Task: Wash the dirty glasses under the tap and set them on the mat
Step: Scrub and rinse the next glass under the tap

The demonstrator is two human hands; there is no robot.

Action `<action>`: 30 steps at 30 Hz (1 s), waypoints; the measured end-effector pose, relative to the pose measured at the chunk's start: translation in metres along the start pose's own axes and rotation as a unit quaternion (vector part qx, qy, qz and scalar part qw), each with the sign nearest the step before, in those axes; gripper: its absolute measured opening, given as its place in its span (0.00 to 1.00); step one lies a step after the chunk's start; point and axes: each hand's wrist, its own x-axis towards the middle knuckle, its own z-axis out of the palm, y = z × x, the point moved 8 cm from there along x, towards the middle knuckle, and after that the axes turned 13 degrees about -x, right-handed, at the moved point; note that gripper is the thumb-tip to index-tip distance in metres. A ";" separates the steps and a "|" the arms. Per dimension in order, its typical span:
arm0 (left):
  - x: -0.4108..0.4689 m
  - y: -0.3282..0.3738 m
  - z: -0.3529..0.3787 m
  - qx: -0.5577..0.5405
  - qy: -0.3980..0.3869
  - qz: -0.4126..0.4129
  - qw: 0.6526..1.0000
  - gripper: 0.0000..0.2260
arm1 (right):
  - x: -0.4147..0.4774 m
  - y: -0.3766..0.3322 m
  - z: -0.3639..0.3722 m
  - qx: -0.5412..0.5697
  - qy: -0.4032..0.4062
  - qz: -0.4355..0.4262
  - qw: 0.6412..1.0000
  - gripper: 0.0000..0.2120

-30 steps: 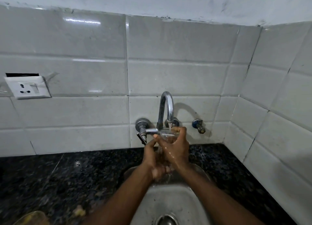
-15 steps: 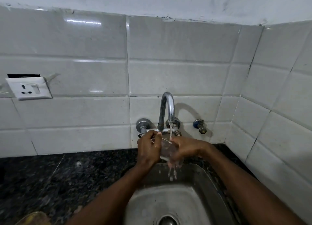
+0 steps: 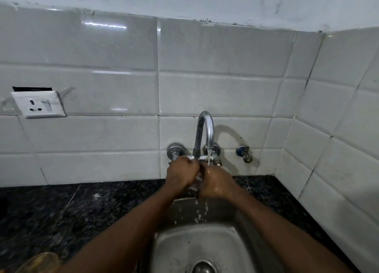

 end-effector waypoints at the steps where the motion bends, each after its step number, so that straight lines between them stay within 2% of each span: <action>1: -0.006 0.007 -0.004 -0.022 -0.001 0.071 0.997 0.11 | 0.002 0.004 0.001 0.053 -0.038 -0.012 0.998 0.27; 3: -0.021 0.018 -0.008 -0.029 -0.005 0.215 0.976 0.11 | -0.002 0.007 0.002 0.172 -0.111 -0.029 0.978 0.23; 4: -0.024 0.021 -0.007 -0.031 -0.005 0.242 0.970 0.11 | -0.004 0.005 0.003 0.195 -0.127 -0.034 0.972 0.21; 5: -0.022 0.021 -0.004 -0.019 -0.003 0.228 0.974 0.10 | -0.005 0.003 0.003 0.182 -0.117 -0.033 0.976 0.22; 6: -0.015 0.017 0.000 0.006 0.005 0.182 0.983 0.11 | -0.004 0.001 -0.001 0.130 -0.072 -0.032 0.988 0.25; 8: -0.006 0.003 0.001 0.039 0.045 0.025 0.998 0.14 | -0.006 -0.003 -0.008 -0.040 0.065 -0.010 0.997 0.34; 9: -0.005 -0.005 0.001 0.043 0.056 -0.031 0.997 0.15 | -0.008 -0.006 -0.007 -0.073 0.106 -0.004 0.992 0.37; 10: -0.006 -0.006 0.002 0.045 0.057 -0.050 0.996 0.15 | -0.007 -0.006 -0.005 -0.069 0.119 -0.004 0.990 0.36; 11: -0.008 -0.004 0.003 0.039 0.052 -0.027 0.998 0.16 | -0.005 -0.003 -0.003 -0.035 0.098 -0.009 0.995 0.33; 13: -0.017 0.012 0.001 0.006 0.027 0.115 0.993 0.17 | -0.003 0.004 0.001 0.111 -0.001 -0.036 0.993 0.22; 15: -0.024 0.021 0.002 0.031 -0.008 0.215 0.976 0.15 | -0.006 0.001 0.000 0.200 -0.069 -0.070 0.975 0.21; 16: -0.024 0.022 0.002 0.047 -0.007 0.214 0.976 0.15 | -0.006 0.002 0.002 0.187 -0.071 -0.059 0.978 0.22; 17: -0.020 0.020 0.002 0.057 0.004 0.184 0.981 0.15 | -0.004 0.003 0.002 0.128 -0.039 -0.041 0.990 0.25; 19: -0.013 0.013 0.000 0.072 0.021 0.071 0.995 0.17 | -0.002 -0.001 0.000 -0.048 0.074 -0.005 0.996 0.35; 20: -0.010 0.009 0.001 0.089 0.024 0.035 0.995 0.18 | -0.002 -0.004 0.002 -0.075 0.102 0.002 0.992 0.38; 22: -0.012 0.005 0.005 0.074 0.017 0.034 0.997 0.18 | -0.001 -0.005 0.004 -0.035 0.087 -0.017 0.995 0.39; 25: -0.026 0.019 -0.002 0.010 0.016 0.191 0.981 0.15 | -0.001 0.000 0.002 0.141 -0.030 -0.062 0.988 0.31; 26: -0.026 0.020 -0.002 0.018 0.010 0.229 0.973 0.15 | -0.004 -0.002 0.001 0.184 -0.056 -0.070 0.979 0.29; 27: -0.023 0.019 -0.001 0.032 0.010 0.230 0.973 0.16 | -0.006 -0.004 0.001 0.195 -0.061 -0.070 0.976 0.30; 28: -0.020 0.018 0.001 0.045 0.016 0.209 0.977 0.16 | -0.007 -0.007 0.002 0.161 -0.047 -0.057 0.984 0.31; 30: -0.011 0.010 0.005 0.081 0.037 0.120 0.989 0.18 | -0.010 -0.010 -0.005 0.030 0.032 0.001 0.999 0.33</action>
